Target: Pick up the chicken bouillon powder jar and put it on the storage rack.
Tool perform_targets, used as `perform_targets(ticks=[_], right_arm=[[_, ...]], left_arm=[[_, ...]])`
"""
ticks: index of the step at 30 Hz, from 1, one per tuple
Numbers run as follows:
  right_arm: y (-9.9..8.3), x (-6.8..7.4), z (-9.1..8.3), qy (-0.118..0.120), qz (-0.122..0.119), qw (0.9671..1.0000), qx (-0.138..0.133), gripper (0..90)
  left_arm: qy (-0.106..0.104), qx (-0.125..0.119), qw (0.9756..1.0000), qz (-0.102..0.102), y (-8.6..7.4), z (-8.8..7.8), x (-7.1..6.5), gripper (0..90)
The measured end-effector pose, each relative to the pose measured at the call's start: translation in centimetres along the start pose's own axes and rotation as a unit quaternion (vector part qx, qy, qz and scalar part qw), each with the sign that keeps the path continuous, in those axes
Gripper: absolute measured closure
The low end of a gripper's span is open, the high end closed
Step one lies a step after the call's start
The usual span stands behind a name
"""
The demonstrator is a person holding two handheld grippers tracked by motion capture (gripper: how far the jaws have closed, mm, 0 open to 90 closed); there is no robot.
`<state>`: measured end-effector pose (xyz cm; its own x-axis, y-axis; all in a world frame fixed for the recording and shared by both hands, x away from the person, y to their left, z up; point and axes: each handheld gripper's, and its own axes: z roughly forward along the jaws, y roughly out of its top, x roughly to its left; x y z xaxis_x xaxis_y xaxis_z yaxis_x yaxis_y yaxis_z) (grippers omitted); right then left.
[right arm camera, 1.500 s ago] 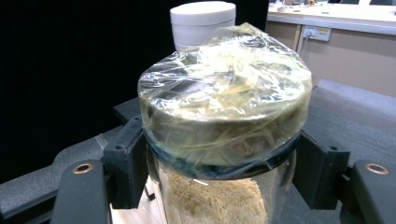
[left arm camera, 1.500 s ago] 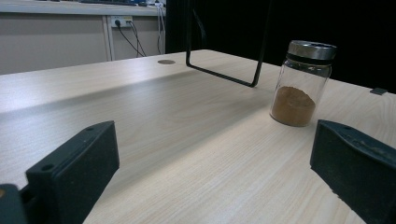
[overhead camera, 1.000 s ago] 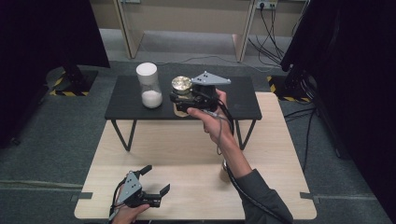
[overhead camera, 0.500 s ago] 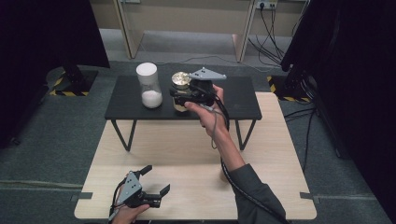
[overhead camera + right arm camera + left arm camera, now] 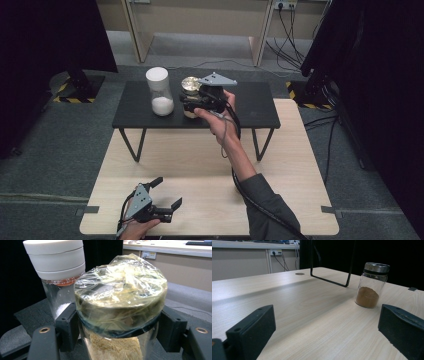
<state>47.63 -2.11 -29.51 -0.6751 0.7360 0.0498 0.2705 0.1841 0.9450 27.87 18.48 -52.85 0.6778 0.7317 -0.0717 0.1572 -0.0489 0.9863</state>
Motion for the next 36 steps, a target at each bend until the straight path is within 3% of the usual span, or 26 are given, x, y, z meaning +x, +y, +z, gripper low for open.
perform_targets(ticks=[21, 23, 26, 29, 36], right_arm=[[-0.8, 0.2, 1.2, -0.003, -0.006, 1.0000, -0.001, 30.5], [-0.8, 0.1, 1.2, -0.001, 0.005, 1.0000, -0.002, 30.0], [-0.8, 0.2, 1.0, -0.012, -0.002, 0.9999, -0.009, 23.3], [-0.8, 0.0, 0.9, 0.001, 0.022, 0.9998, -0.005, 13.2], [-1.5, -0.2, 0.0, 0.002, 0.036, 0.9992, -0.018, 7.4]], left_arm=[[-0.001, -0.001, 1.0000, -0.001, 0.0, 0.0, 0.0, 0.6], [-0.001, -0.001, 1.0000, -0.001, 0.0, 0.0, 0.0, 0.6], [-0.001, -0.001, 1.0000, -0.001, 0.0, 0.0, 0.0, 0.6], [-0.001, -0.001, 1.0000, -0.001, 0.0, 0.0, 0.0, 0.6], [-0.001, 0.000, 1.0000, -0.001, 0.0, 0.0, 0.0, 0.6]])
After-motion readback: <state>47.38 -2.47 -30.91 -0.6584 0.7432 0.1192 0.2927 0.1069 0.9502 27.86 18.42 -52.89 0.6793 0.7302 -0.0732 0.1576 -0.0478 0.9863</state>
